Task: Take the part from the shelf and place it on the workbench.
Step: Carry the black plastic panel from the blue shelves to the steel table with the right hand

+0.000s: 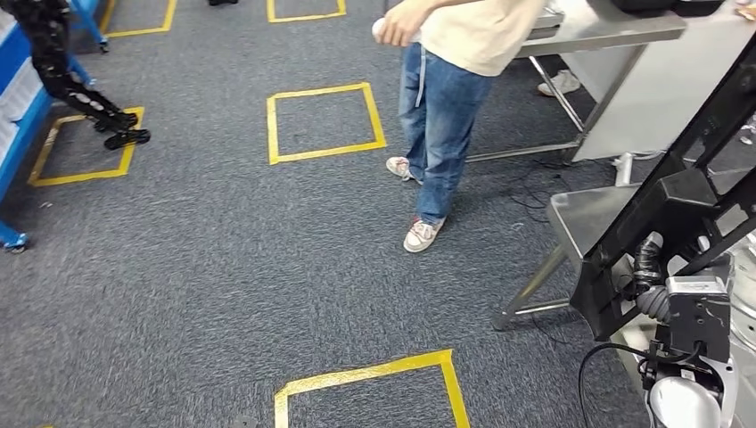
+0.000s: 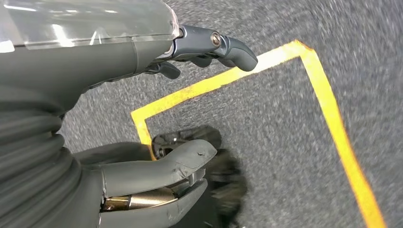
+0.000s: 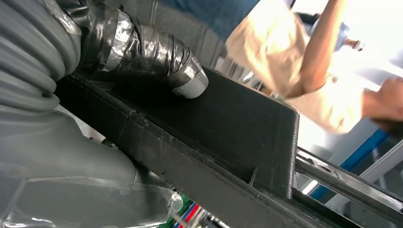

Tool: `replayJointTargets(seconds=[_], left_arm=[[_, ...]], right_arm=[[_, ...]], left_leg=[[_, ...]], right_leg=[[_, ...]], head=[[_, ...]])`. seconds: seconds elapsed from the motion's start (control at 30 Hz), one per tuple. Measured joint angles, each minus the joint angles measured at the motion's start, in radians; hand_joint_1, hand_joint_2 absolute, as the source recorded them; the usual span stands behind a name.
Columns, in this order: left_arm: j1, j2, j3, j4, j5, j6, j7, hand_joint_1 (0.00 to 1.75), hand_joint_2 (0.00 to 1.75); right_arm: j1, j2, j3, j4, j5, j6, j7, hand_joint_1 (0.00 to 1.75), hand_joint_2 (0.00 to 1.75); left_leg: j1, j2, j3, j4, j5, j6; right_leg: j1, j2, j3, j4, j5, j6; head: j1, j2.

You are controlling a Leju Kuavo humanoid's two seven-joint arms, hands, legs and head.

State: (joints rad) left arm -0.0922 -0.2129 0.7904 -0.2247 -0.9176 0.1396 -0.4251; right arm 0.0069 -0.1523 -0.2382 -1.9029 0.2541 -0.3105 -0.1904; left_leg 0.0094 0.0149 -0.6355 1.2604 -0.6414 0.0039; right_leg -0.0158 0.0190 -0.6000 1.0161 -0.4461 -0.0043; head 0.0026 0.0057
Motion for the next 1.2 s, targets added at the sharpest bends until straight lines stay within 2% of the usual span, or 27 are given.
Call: replayJointTargets(seconds=[0.03,0.07,0.1,0.13,0.2,0.23,0.27,0.3,0.33,0.4,0.43,0.47,0.5,0.53,0.57,0.63,0.7,0.73,0.8,0.87,0.93,1.0,1.03,1.07,1.1,1.17,1.2], left_arm=[[0.002,0.0,0.0,0.0,0.0,0.0,0.0,0.0,1.75],[0.003,0.0,0.0,0.0,0.0,0.0,0.0,0.0,1.75],[0.004,0.0,0.0,0.0,0.0,0.0,0.0,0.0,1.75],[0.003,0.0,0.0,0.0,0.0,0.0,0.0,0.0,1.75],[0.002,0.002,0.0,0.0,0.0,0.0,0.001,0.0,1.75],[0.001,0.002,0.001,0.0,0.0,-0.001,0.001,0.0,1.75],[0.0,0.003,0.001,0.0,-0.001,-0.001,0.002,0.0,1.75],[-0.001,0.002,0.001,0.0,-0.001,-0.002,0.002,0.0,1.75],[-0.002,0.002,0.001,0.0,-0.002,-0.002,0.002,0.0,1.75],[-0.004,0.001,0.001,0.0,-0.003,-0.004,0.003,0.0,1.75],[-0.004,0.001,0.001,0.0,-0.004,-0.005,0.003,0.0,1.75],[-0.004,0.0,0.001,0.0,-0.005,-0.007,0.004,0.0,1.75],[-0.003,0.0,0.001,0.0,-0.006,-0.009,0.005,0.0,1.75],[-0.003,0.0,0.001,0.0,-0.008,-0.011,0.007,0.0,1.75],[-0.004,0.0,0.001,0.0,-0.011,-0.012,0.008,0.0,1.75],[-0.007,0.0,0.001,0.0,-0.015,-0.014,0.011,0.0,1.75],[-0.013,-0.001,0.001,0.0,-0.017,-0.016,0.013,0.0,1.75],[-0.015,-0.001,0.001,0.0,-0.018,-0.016,0.014,0.0,1.75],[-0.019,-0.002,0.001,0.0,-0.018,-0.018,0.017,0.0,1.75],[-0.02,-0.002,0.001,0.0,-0.018,-0.018,0.018,0.0,1.75],[-0.019,-0.003,0.001,0.0,-0.018,-0.018,0.019,0.0,1.75],[-0.017,-0.003,0.001,0.0,-0.018,-0.018,0.02,0.0,1.75],[-0.016,-0.003,0.001,0.0,-0.018,-0.019,0.02,0.0,1.75],[-0.015,-0.003,0.001,0.0,-0.018,-0.019,0.02,0.0,1.75],[-0.014,-0.002,0.001,0.0,-0.018,-0.019,0.021,0.0,1.75],[-0.014,-0.002,0.001,0.0,-0.018,-0.019,0.021,0.0,1.75],[-0.015,-0.002,0.001,0.0,-0.017,-0.019,0.021,0.0,1.75]], right_arm=[[0.0,0.0,0.0,0.0,0.0,0.0,0.0,1.75,1.75],[0.001,0.0,0.0,0.0,0.0,0.0,0.001,1.75,1.75],[0.001,0.0,0.0,0.0,0.002,0.0,0.001,1.75,1.75],[0.001,0.0,0.0,0.0,0.005,-0.001,0.002,1.75,1.75],[-0.001,-0.001,0.0,0.001,0.023,-0.002,0.008,1.75,1.75],[-0.003,-0.003,0.0,0.002,0.038,-0.002,0.014,1.75,1.75],[-0.004,-0.006,0.0,0.004,0.057,-0.002,0.021,1.75,1.75],[-0.005,-0.013,0.0,0.007,0.08,0.0,0.03,1.75,1.75],[-0.005,-0.021,0.0,0.011,0.105,0.001,0.038,1.75,1.75],[-0.015,-0.04,0.0,0.018,0.149,0.006,0.052,1.75,1.75],[-0.024,-0.048,0.0,0.022,0.166,0.009,0.057,1.75,1.75],[-0.037,-0.057,0.0,0.026,0.181,0.012,0.063,1.75,1.75],[-0.049,-0.065,0.001,0.03,0.195,0.016,0.071,1.75,1.75],[-0.062,-0.075,0.001,0.036,0.209,0.02,0.082,1.75,1.75],[-0.075,-0.086,0.001,0.042,0.226,0.024,0.095,1.75,1.75],[-0.103,-0.111,0.002,0.054,0.269,0.028,0.124,1.75,1.75],[-0.137,-0.142,0.006,0.066,0.345,0.032,0.159,1.75,1.75],[-0.152,-0.16,0.01,0.074,0.392,0.037,0.178,1.75,1.75],[-0.175,-0.192,0.021,0.092,0.473,0.045,0.208,1.75,1.75],[-0.187,-0.214,0.032,0.106,0.512,0.052,0.223,1.75,1.75],[-0.199,-0.223,0.045,0.117,0.524,0.058,0.233,1.75,1.75],[-0.207,-0.227,0.056,0.126,0.524,0.062,0.241,1.75,1.75],[-0.208,-0.227,0.06,0.131,0.522,0.063,0.244,1.75,1.75],[-0.208,-0.228,0.063,0.135,0.52,0.064,0.247,1.75,1.75],[-0.208,-0.228,0.065,0.139,0.517,0.065,0.249,1.75,1.75],[-0.209,-0.23,0.068,0.147,0.504,0.066,0.252,1.75,1.75],[-0.209,-0.231,0.068,0.15,0.491,0.066,0.253,1.75,1.75]], left_leg=[[0.0,-0.004,-0.02,0.033,-0.001,0.0],[0.0,-0.007,-0.023,0.029,0.018,0.001],[0.0,-0.012,-0.009,-0.012,0.054,0.003],[0.001,-0.028,0.016,-0.077,0.096,0.007],[0.005,-0.077,0.059,-0.188,0.145,0.015],[0.004,-0.094,0.069,-0.216,0.15,0.018],[0.003,-0.097,0.073,-0.224,0.147,0.021],[0.001,-0.085,0.076,-0.229,0.149,0.025],[0.0,-0.071,0.079,-0.235,0.153,0.032],[0.002,-0.043,0.084,-0.248,0.161,0.045],[0.001,-0.03,0.085,-0.251,0.162,0.049],[-0.001,-0.017,0.085,-0.252,0.162,0.051],[-0.002,-0.005,0.084,-0.251,0.161,0.052],[-0.002,0.006,0.084,-0.25,0.16,0.052],[-0.002,0.015,0.084,-0.249,0.159,0.052],[-0.002,0.027,0.085,-0.246,0.156,0.048],[-0.005,0.035,0.084,-0.243,0.152,0.041],[-0.007,0.036,0.084,-0.242,0.151,0.037],[-0.008,0.038,0.084,-0.243,0.152,0.027],[-0.006,0.029,0.08,-0.233,0.141,0.016],[-0.004,0.009,0.047,-0.159,0.095,0.01],[-0.004,-0.002,-0.018,-0.029,0.037,0.009],[-0.004,-0.004,-0.044,0.02,0.027,0.008],[-0.004,-0.005,-0.057,0.038,0.033,0.009],[-0.004,-0.005,-0.052,0.018,0.059,0.011],[-0.004,-0.009,-0.002,-0.102,0.13,0.018],[-0.005,-0.013,0.023,-0.161,0.153,0.022]], right_leg=[[0.001,0.015,0.0,0.002,0.0,0.0],[0.001,0.031,0.0,0.004,-0.001,-0.001],[0.001,0.047,0.001,0.007,-0.002,0.0],[0.001,0.062,0.0,0.009,-0.003,0.001],[0.001,0.09,-0.006,0.018,-0.005,0.008],[-0.001,0.103,-0.011,0.02,-0.005,0.014],[-0.004,0.117,-0.016,0.021,-0.002,0.022],[-0.008,0.128,-0.02,0.019,0.001,0.03],[-0.01,0.119,-0.023,0.02,0.001,0.037],[-0.007,0.058,-0.043,0.06,-0.024,0.047],[-0.006,0.019,-0.066,0.109,-0.051,0.05],[-0.007,-0.003,-0.097,0.17,-0.081,0.053],[-0.009,-0.012,-0.125,0.228,-0.104,0.056],[-0.011,-0.016,-0.143,0.265,-0.113,0.059],[-0.012,-0.017,-0.142,0.267,-0.102,0.06],[-0.014,-0.022,-0.085,0.168,-0.042,0.06],[-0.009,-0.031,-0.021,0.05,-0.004,0.052],[-0.006,-0.034,-0.006,0.021,-0.001,0.048],[0.0,-0.035,-0.004,0.009,-0.003,0.037],[-0.004,-0.033,-0.001,0.002,0.0,0.026],[-0.008,-0.032,0.002,-0.004,0.003,0.014],[-0.004,-0.029,0.001,-0.003,0.002,0.007],[-0.002,-0.027,0.001,-0.001,0.0,0.005],[-0.001,-0.024,0.001,0.002,-0.001,0.004],[-0.001,-0.02,0.002,0.005,-0.003,0.004],[0.0,-0.013,0.002,0.012,-0.009,0.007],[0.001,-0.009,0.001,0.017,-0.012,0.01]], head=[[0.0,0.0],[0.0,0.0],[0.0,0.0],[0.0,0.0],[0.0,0.0],[0.0,0.0],[0.0,0.0],[0.0,0.0],[0.0,0.0],[0.001,0.0],[0.001,0.0],[0.001,0.0],[0.001,0.0],[0.001,0.0],[0.001,0.0],[0.001,0.0],[0.001,0.0],[0.001,0.0],[0.001,0.0],[0.001,0.0],[0.0,0.0],[0.0,0.0],[0.0,0.0],[0.0,0.0],[0.0,0.0],[0.0,0.0],[0.0,0.0]])
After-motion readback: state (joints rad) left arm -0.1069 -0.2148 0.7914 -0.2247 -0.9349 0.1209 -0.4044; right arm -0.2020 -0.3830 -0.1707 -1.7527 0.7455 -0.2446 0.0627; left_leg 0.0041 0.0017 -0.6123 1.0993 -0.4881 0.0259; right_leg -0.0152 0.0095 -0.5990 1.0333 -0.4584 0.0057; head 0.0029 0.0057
